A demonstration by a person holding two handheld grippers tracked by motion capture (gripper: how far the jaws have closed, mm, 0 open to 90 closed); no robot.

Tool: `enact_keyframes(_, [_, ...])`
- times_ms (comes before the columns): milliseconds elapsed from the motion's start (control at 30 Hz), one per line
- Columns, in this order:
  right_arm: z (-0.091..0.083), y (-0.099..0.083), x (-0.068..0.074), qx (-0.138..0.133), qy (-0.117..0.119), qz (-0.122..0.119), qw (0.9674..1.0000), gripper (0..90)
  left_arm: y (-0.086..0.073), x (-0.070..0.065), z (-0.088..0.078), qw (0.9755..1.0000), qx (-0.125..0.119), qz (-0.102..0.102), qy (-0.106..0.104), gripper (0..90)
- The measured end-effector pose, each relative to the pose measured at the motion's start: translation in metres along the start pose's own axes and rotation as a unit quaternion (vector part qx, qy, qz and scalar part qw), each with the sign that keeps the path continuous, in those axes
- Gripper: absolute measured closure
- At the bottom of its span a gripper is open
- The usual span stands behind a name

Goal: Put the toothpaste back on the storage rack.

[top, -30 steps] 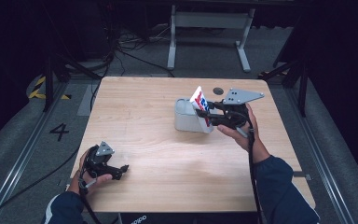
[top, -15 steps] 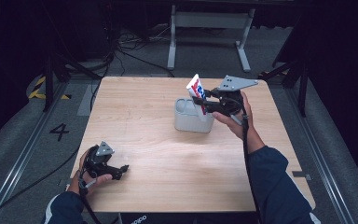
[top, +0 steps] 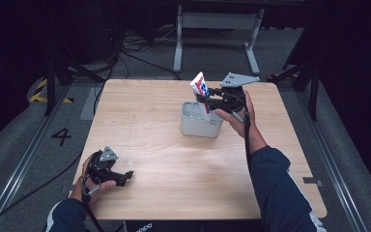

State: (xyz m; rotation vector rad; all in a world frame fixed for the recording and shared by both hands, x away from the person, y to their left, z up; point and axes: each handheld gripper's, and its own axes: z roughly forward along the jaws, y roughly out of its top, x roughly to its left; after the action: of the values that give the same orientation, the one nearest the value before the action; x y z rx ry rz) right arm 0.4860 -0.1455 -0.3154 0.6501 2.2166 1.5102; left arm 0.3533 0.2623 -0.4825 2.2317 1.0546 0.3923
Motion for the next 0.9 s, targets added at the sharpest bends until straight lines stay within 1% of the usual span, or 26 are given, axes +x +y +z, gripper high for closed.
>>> enact_keyframes(267, [0.010,-0.007,-0.006,0.008,-0.014,0.001,0.9999,63.2,0.000,0.000,0.000,1.0000,-0.001,-0.001,0.000,0.2])
enact_keyframes(367, [0.012,-0.008,-0.008,0.008,-0.015,0.002,0.9999,63.1,0.000,0.000,0.000,1.0000,-0.001,-0.001,0.000,0.2])
enact_keyframes(467, [0.016,-0.010,-0.011,0.009,-0.020,0.007,0.9997,63.0,0.000,0.000,0.000,1.0000,-0.003,-0.002,0.000,0.2])
enact_keyframes(567, [0.020,-0.011,-0.012,0.013,-0.025,0.007,0.9996,62.8,0.000,0.000,0.000,1.0000,-0.003,-0.002,0.000,0.2])
enact_keyframes(700, [0.024,-0.013,-0.012,0.013,-0.026,0.007,0.9996,62.6,0.000,0.000,0.000,1.0000,-0.002,-0.001,0.000,0.2])
enact_keyframes(767, [0.026,-0.014,-0.012,0.014,-0.027,0.003,0.9995,62.6,0.000,0.000,0.000,1.0000,-0.002,-0.001,0.000,0.2])
enact_keyframes(900, [0.030,-0.016,-0.012,0.022,-0.025,0.004,0.9994,62.5,0.000,0.000,0.000,1.0000,-0.003,-0.001,0.000,0.2])
